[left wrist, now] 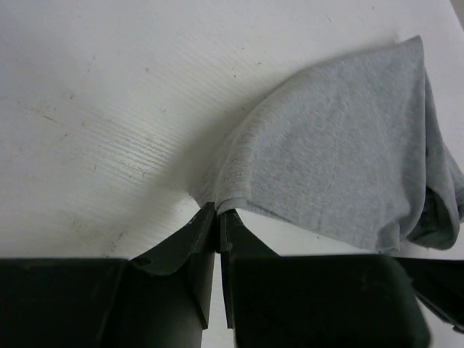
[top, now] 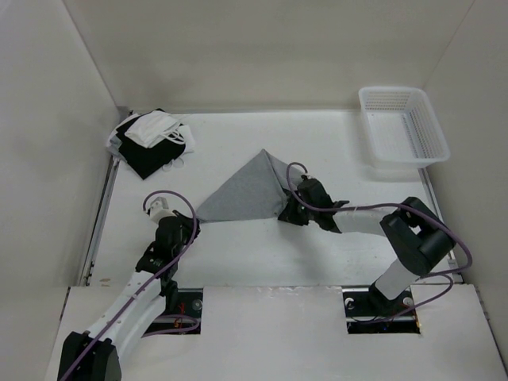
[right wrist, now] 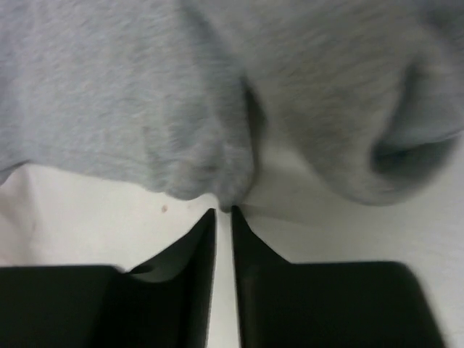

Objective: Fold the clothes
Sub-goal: Flatten the tank top out

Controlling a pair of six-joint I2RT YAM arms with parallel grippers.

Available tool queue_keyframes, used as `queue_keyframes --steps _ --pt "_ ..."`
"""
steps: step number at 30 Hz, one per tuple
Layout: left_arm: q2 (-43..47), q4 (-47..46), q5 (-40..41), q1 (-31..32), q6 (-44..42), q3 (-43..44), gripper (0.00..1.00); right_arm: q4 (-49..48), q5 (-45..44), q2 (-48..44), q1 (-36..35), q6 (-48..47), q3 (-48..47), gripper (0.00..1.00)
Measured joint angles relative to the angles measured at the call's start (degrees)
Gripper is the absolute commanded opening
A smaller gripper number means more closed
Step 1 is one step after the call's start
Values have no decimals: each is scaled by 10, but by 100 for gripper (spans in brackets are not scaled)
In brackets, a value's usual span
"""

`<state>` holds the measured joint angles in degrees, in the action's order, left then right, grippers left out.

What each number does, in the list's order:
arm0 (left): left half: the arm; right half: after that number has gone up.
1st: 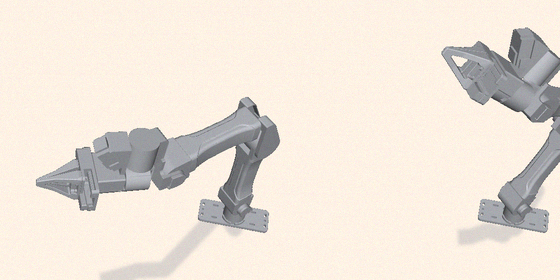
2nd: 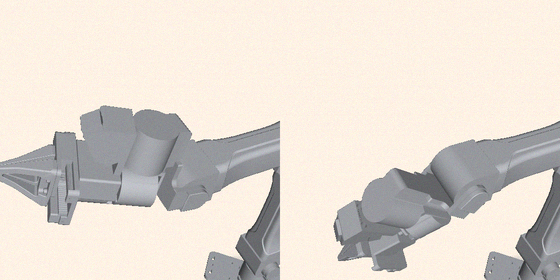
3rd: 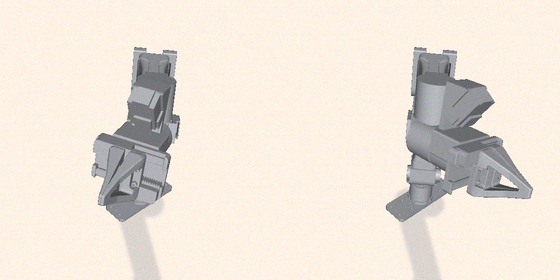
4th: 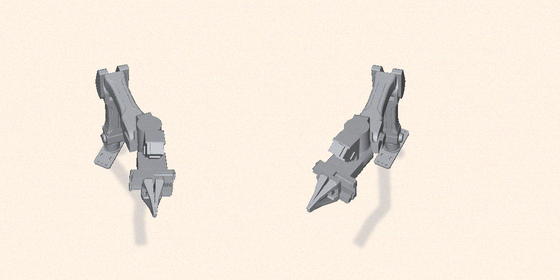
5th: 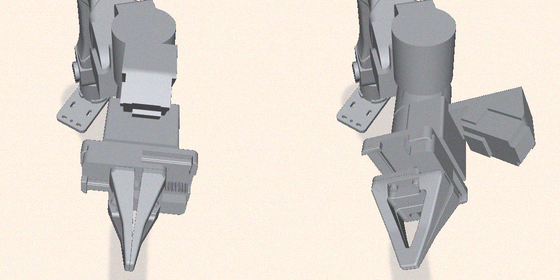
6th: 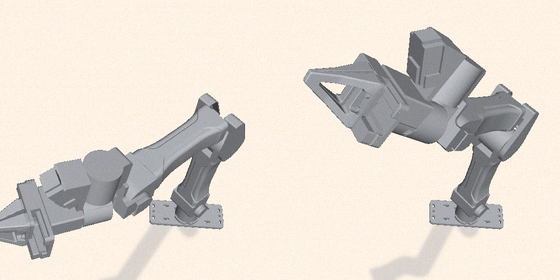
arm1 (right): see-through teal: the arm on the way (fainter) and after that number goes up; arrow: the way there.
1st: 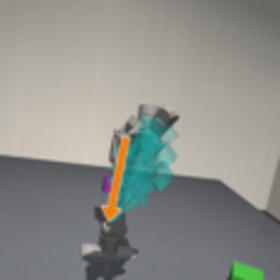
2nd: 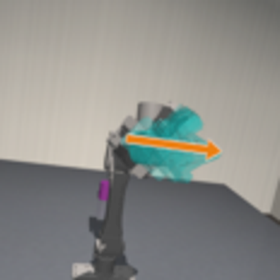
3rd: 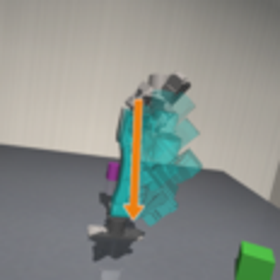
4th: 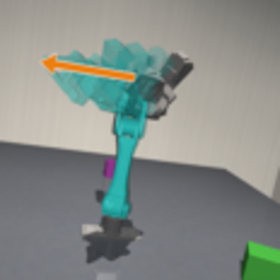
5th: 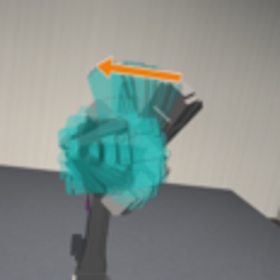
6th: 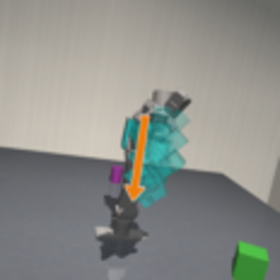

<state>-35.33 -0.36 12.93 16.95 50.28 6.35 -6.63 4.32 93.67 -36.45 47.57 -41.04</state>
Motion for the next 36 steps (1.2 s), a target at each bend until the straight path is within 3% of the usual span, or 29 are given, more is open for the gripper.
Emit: queue_keyframes --steps 3,10,25,36 --pt "0 -1 0 3 -1 0 6 -33 -3 -13 -22 16 22 35" --pt "1 -1 0 7 -1 0 6 -40 -35 -19 -23 18 25 38" --pt "5 0 0 7 -2 0 6 52 -162 -36 -37 28 0 38" --pt "3 0 -1 7 -2 0 6 97 -195 -25 -45 22 -28 37"
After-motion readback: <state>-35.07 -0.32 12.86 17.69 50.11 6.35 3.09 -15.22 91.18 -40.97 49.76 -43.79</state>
